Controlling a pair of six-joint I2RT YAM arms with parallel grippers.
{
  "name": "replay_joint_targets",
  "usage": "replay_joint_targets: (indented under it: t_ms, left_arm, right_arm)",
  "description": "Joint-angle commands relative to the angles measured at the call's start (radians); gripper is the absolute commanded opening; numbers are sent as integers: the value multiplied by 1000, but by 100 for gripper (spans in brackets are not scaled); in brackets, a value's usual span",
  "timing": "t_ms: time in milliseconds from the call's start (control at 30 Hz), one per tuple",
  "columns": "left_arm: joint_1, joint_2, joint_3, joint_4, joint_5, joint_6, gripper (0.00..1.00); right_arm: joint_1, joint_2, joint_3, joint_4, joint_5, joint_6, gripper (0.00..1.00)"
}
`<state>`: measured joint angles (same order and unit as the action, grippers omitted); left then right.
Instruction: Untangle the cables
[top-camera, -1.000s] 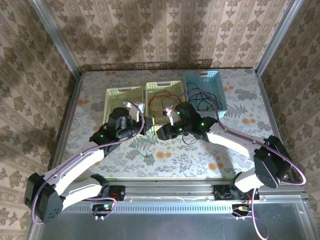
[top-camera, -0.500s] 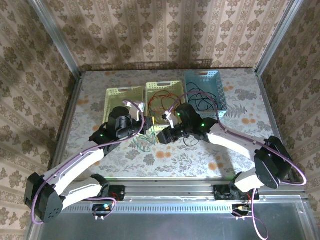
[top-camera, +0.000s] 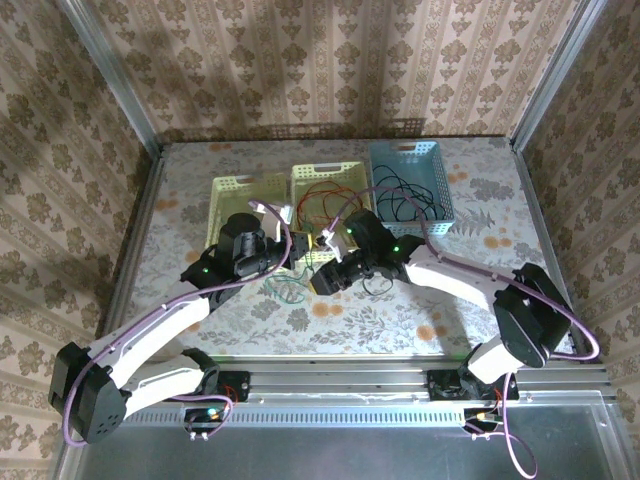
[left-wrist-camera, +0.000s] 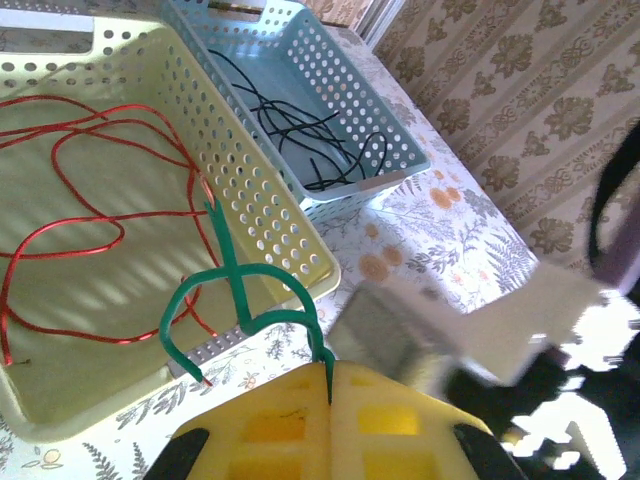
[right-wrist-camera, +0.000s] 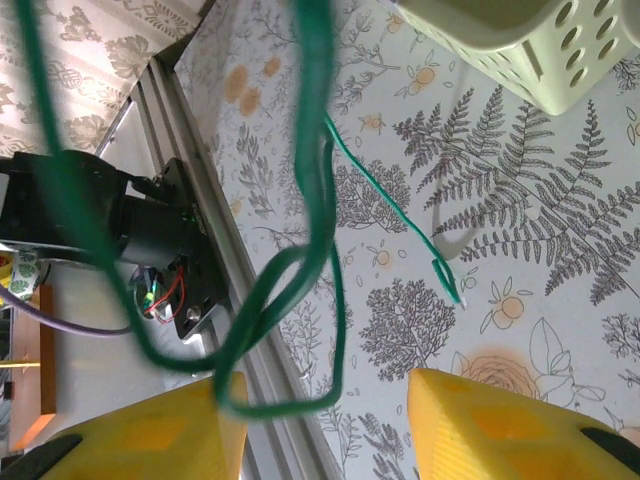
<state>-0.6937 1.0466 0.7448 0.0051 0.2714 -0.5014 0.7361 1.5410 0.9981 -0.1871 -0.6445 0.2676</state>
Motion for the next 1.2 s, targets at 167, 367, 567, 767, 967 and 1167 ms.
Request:
replay_joint_targets:
  t_ms: [167,367,567,767,967,1167]
  left_arm:
    - [-5,-4,40,28,19,-3,0]
    - [-5,-13,36,12,35,4,0]
    - [-3,14,53,-9,155,13,0]
    - [-21,56,76,-65,258,43,0]
    - [-50,71,84,-98,339,60,0]
    - [-58,64,82,-107,396,64,0]
  right_arm:
    - [-16,2,-8,132,5,74,13]
    - [-91,-112,-110,178,118,161,1]
    - [-154,-231,-166,157,223,201,1]
    - [-196,-299,-171,138,301,221,0]
    - [-263,-389,-177,77,451,233,0]
    - [-350,-501,-201,-18,609,237,0]
